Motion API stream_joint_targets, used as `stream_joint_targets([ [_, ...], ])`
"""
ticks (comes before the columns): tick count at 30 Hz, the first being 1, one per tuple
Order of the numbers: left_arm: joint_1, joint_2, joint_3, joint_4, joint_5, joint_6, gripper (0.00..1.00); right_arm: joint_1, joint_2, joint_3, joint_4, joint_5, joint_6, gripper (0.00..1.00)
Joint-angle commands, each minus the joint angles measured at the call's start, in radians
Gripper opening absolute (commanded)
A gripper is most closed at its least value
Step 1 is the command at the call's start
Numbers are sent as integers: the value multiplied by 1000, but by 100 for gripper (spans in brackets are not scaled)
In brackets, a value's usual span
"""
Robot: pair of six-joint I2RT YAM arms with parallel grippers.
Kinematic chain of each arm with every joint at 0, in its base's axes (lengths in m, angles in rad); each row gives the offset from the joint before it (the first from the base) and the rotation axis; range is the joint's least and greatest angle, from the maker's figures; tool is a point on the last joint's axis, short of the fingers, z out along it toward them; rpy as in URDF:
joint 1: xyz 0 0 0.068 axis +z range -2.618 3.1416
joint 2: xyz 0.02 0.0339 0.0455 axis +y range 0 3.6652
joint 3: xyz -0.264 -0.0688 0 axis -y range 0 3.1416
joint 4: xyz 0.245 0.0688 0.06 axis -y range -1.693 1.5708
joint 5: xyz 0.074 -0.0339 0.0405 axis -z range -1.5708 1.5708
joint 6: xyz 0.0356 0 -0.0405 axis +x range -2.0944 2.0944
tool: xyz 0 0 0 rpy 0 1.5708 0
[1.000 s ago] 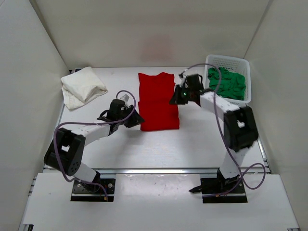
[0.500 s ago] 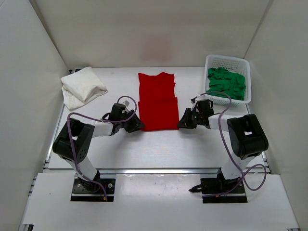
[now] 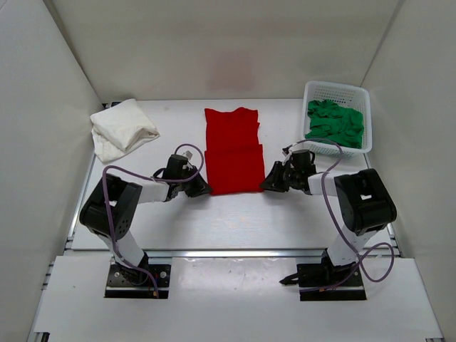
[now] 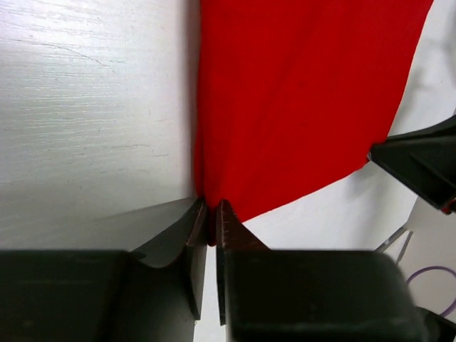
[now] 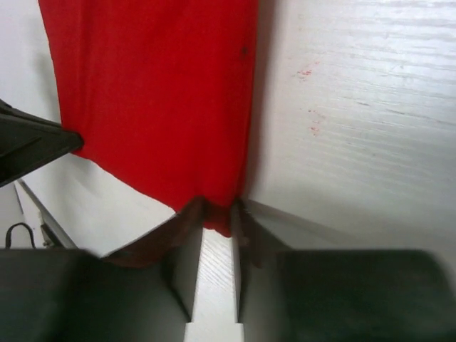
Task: Fold and stack the t-shirts
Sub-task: Grab one side of the 2/3 rectangular tshirt with both arms, then fold the long partially folded tshirt into a neat square
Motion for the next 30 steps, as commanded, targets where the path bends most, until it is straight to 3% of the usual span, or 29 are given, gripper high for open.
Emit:
stream_joint_targets([
  [1,-12,-2,-12,-9,-6,3,18,9,44,-16,41,-2,32,15],
  [3,-12,-15,-10,-26,-6,9,10,12,29,-19,46,-6,25,0],
  [7,-15,-64,-32,-58,-8,21,1,41,-45,-66,15,20,14,0],
  [10,-27,-145,-72,-103,-25,41,0,87,-138,-146,-9,33,20,0],
  [17,-139,-533,-262,-391,-6,54,0,330,-512,-389,-186,118,124,0],
  [19,-156,-726,-270,-481,-14,1,0,398,-623,-369,-328,142,150,0],
  [22,-116,-822,-181,-522,-28,-45,0,307,-723,-264,-433,129,115,0],
  [25,-95,-712,10,-514,-49,13,0,146,-694,-130,-448,57,-2,0],
  [30,-76,-436,231,-398,-110,40,0,3,-441,108,-375,30,-69,0],
])
